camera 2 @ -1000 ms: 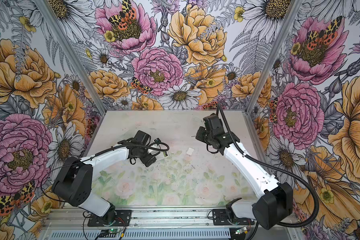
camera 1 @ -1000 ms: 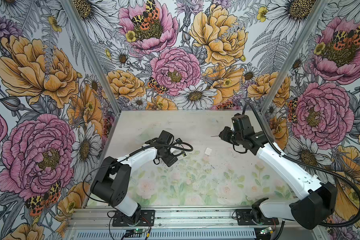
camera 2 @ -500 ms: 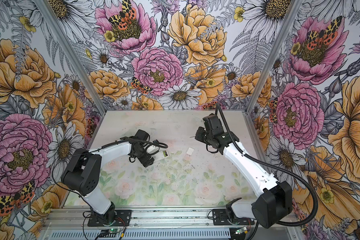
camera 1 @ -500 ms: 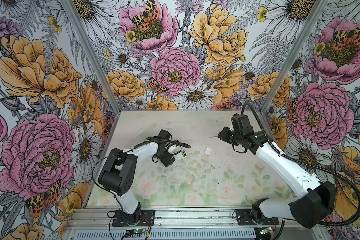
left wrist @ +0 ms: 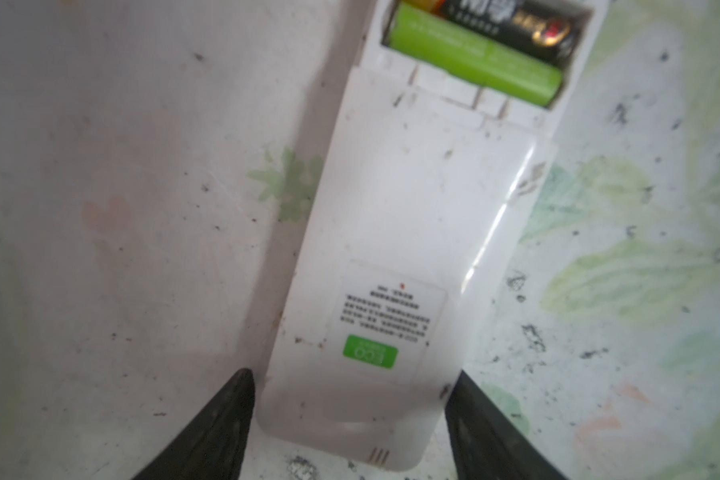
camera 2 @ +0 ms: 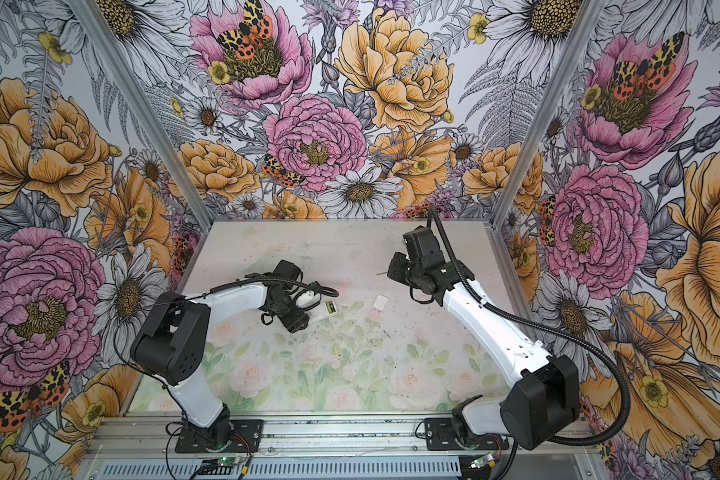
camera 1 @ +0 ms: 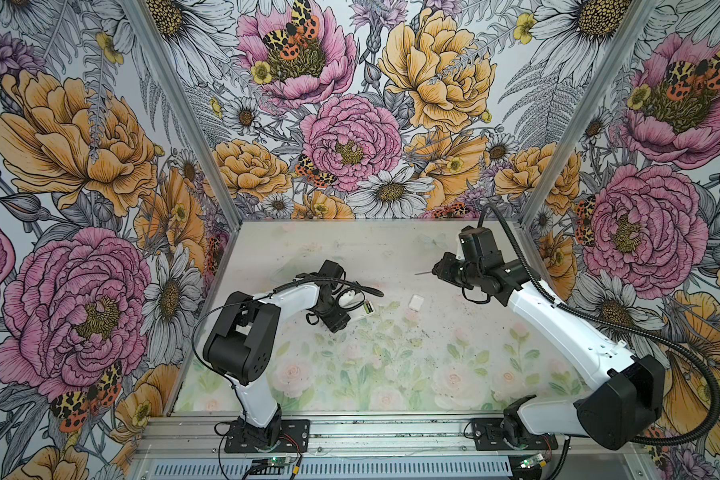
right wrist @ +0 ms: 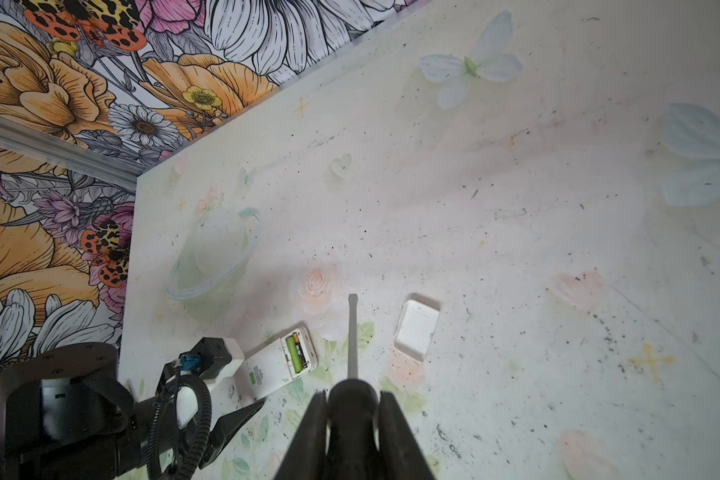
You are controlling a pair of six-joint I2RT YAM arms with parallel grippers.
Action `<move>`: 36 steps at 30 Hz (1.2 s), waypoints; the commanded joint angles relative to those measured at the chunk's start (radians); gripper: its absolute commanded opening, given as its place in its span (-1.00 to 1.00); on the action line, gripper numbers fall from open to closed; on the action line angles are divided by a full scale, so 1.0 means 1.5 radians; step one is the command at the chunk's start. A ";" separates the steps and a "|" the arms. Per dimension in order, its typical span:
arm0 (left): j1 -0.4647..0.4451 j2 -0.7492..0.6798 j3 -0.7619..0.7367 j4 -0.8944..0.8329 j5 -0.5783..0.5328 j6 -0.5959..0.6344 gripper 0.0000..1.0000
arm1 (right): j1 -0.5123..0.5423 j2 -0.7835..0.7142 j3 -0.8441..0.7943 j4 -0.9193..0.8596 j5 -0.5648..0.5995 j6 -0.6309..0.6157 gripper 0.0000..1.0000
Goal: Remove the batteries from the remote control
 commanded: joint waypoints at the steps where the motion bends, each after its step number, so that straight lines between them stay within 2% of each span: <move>1: -0.010 0.012 0.007 0.006 0.032 -0.005 0.22 | -0.001 0.009 0.027 0.017 -0.007 -0.010 -1.00; 9: -0.029 0.006 -0.005 0.034 0.041 -0.034 -0.07 | -0.002 -0.005 0.006 0.017 0.010 -0.012 -1.00; 12: -0.054 -0.019 -0.028 0.078 0.036 -0.042 -0.12 | 0.000 -0.016 -0.013 0.018 0.003 -0.053 -1.00; 16: -0.106 -0.035 -0.050 0.130 0.004 -0.039 -0.30 | 0.016 -0.036 -0.054 0.036 -0.040 -0.122 -1.00; 21: -0.169 -0.017 -0.052 0.162 -0.074 -0.034 -0.54 | 0.050 -0.035 -0.095 0.060 -0.091 -0.133 -1.00; 23: -0.186 -0.013 -0.055 0.180 -0.109 -0.035 -0.54 | 0.069 -0.021 -0.095 0.063 -0.104 -0.137 -1.00; 28: -0.206 -0.025 -0.074 0.215 -0.140 -0.030 -0.58 | 0.098 0.010 -0.083 0.058 -0.120 -0.135 -1.00; 32: -0.208 -0.032 -0.085 0.218 -0.140 -0.017 -0.62 | 0.108 0.028 -0.073 0.043 -0.129 -0.153 -1.00; 36: -0.208 -0.031 -0.090 0.217 -0.136 -0.006 -0.65 | 0.120 0.050 -0.049 -0.012 -0.094 -0.172 -1.00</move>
